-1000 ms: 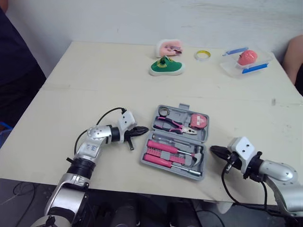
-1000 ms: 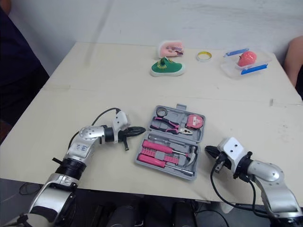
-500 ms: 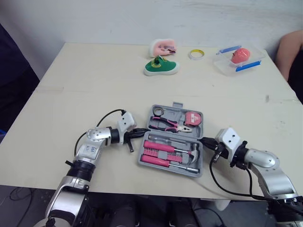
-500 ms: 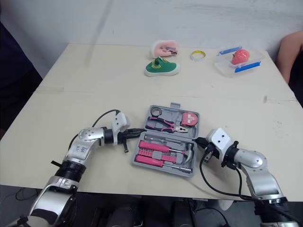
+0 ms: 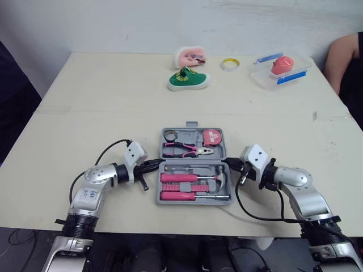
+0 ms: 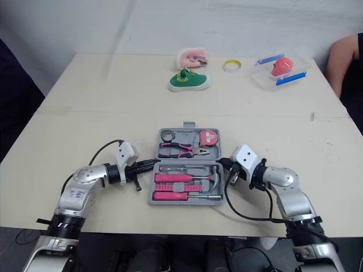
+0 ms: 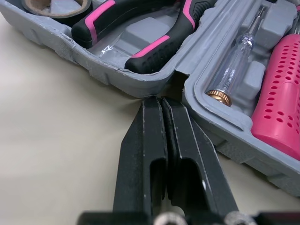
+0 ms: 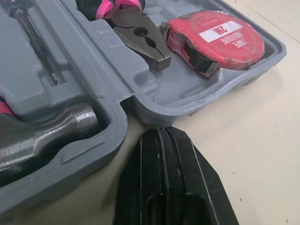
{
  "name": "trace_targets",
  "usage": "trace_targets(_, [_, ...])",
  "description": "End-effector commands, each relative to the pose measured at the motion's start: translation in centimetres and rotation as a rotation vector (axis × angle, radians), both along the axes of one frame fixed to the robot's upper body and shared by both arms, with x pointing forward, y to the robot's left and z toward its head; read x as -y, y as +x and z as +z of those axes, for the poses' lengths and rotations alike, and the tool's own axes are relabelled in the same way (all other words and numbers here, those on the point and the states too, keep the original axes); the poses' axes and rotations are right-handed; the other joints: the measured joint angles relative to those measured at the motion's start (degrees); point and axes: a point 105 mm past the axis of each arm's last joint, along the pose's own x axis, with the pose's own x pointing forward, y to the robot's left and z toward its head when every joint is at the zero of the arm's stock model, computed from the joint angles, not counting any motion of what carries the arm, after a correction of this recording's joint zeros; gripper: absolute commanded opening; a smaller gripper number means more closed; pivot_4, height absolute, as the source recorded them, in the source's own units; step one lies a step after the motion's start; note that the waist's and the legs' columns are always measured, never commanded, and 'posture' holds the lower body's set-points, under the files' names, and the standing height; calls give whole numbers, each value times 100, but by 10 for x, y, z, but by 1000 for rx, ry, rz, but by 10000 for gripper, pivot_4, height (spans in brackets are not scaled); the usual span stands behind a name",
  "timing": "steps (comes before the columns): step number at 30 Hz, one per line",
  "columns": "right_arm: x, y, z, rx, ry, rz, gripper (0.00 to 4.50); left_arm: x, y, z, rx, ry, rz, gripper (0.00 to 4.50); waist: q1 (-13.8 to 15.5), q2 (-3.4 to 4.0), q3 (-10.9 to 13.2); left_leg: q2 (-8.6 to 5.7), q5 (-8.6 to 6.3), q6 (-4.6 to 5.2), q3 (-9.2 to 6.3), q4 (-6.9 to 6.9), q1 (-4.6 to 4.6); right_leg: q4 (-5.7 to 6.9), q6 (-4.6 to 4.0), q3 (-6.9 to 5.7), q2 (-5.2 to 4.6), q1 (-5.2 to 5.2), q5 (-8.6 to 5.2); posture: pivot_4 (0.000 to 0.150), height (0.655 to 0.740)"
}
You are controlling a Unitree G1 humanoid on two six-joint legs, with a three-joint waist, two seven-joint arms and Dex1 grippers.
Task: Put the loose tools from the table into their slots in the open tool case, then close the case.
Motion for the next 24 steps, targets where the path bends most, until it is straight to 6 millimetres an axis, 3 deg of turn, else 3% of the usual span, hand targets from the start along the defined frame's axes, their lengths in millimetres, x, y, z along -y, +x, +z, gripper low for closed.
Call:
trace_targets(1, [-25,-8,1,-4,4,121,642,2,1,-1,22,12,26,0,-1,0,0,0,0,0,0,0,0,0,0,0,0,0,0,1500,7400])
trace_targets(9, [-23,-17,-5,-49,0,132,642,2,8,1,32,21,35,0,13,0,0,1,-3,-5,-1,-2,2,2,-2,-1,0,0,-1,1500,7400])
trace_targets(16, [-7,-19,-7,-56,-16,78,642,-3,13,-3,15,53,50,0,27,0,0,0,-4,-5,-1,-2,1,0,-2,-2,0,1,-1,1500,7400])
trace_targets(20, [8,-21,-4,-53,-21,25,642,-21,13,-4,9,86,82,0,28,-1,-1,0,-4,-5,-1,-1,2,0,-2,-2,-1,3,-1,1500,7400])
trace_targets(24, [34,-20,9,64,-55,-73,642,-43,7,5,28,55,112,0,16,0,-1,0,-6,-7,-1,-5,3,-2,-3,-1,-1,1,-1,1500,7400])
